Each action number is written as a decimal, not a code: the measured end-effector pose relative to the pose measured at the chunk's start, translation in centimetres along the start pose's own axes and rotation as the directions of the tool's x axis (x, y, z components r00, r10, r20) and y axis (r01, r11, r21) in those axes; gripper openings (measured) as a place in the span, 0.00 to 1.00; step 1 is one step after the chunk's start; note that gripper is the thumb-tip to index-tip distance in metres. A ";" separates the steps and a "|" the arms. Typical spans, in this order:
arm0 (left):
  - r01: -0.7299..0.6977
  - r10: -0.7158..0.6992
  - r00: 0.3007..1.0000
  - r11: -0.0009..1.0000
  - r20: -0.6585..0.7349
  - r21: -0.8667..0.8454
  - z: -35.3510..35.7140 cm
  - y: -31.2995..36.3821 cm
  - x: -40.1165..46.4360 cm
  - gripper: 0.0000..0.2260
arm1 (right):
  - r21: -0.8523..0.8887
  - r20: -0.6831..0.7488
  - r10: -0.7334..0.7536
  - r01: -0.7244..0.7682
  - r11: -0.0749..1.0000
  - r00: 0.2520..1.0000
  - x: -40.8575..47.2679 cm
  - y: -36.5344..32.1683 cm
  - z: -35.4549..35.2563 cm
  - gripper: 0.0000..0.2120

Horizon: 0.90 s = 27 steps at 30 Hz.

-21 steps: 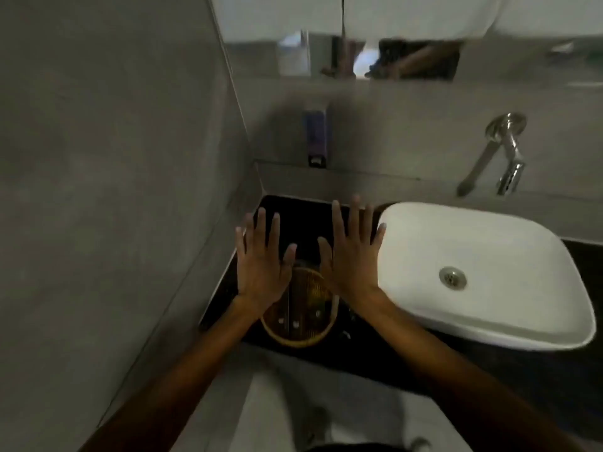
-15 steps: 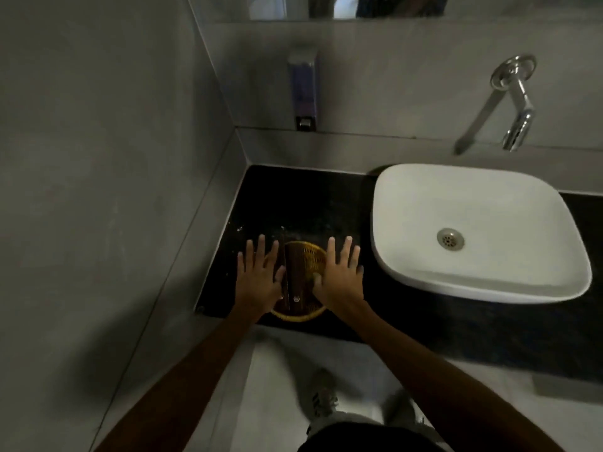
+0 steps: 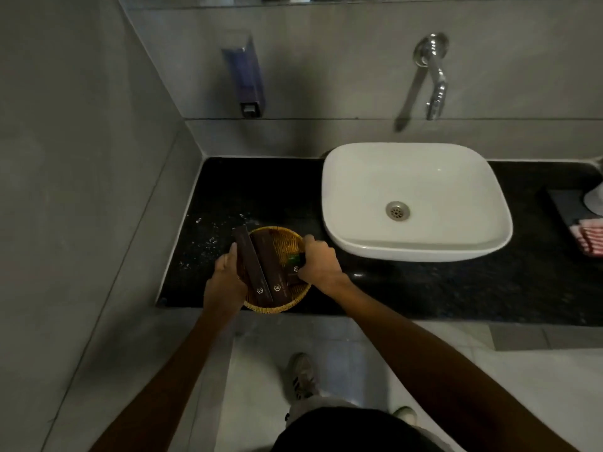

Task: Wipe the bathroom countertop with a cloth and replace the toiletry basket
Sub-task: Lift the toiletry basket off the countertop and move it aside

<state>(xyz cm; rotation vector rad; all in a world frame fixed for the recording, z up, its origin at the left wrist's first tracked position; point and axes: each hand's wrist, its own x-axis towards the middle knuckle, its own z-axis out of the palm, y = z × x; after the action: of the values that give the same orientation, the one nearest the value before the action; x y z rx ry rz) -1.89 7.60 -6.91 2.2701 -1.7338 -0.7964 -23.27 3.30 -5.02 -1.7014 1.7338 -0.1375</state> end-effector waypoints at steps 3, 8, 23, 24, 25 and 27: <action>-0.038 0.038 0.999 0.999 -0.010 0.014 1.8 3.3 -4.7 0.39 | 0.002 -0.054 -0.058 0.059 0.998 0.997 -3.8 4.0 -2.7 0.24; -0.104 0.110 0.992 0.991 0.068 -0.085 8.3 9.9 -10.3 0.37 | 0.020 -0.074 0.027 -0.025 0.999 0.997 -10.2 14.0 -6.5 0.27; -0.222 0.220 0.962 0.975 0.162 -0.006 22.3 19.5 -10.4 0.34 | 0.185 -0.071 0.317 -0.300 0.936 0.946 -11.6 29.3 -8.6 0.36; -0.244 0.238 0.967 0.968 0.093 0.063 22.6 19.5 -10.6 0.35 | 0.212 -0.080 0.320 -0.297 0.931 0.944 -11.6 29.7 -8.7 0.39; -0.272 0.272 0.962 0.955 0.023 0.121 22.9 19.7 -10.7 0.35 | 0.226 -0.115 0.313 -0.282 0.932 0.943 -11.6 30.2 -9.0 0.40; -0.387 0.407 0.909 0.904 -0.086 0.182 22.8 21.0 -10.8 0.35 | 0.154 -0.271 0.272 -0.238 0.959 0.923 -11.8 31.7 -9.9 0.38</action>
<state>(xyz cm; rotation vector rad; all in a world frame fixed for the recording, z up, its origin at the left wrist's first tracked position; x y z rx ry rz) -33.18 15.31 -13.45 1.8974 -2.1663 -0.4374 -56.37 14.51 -9.57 -1.4065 2.1027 -0.3797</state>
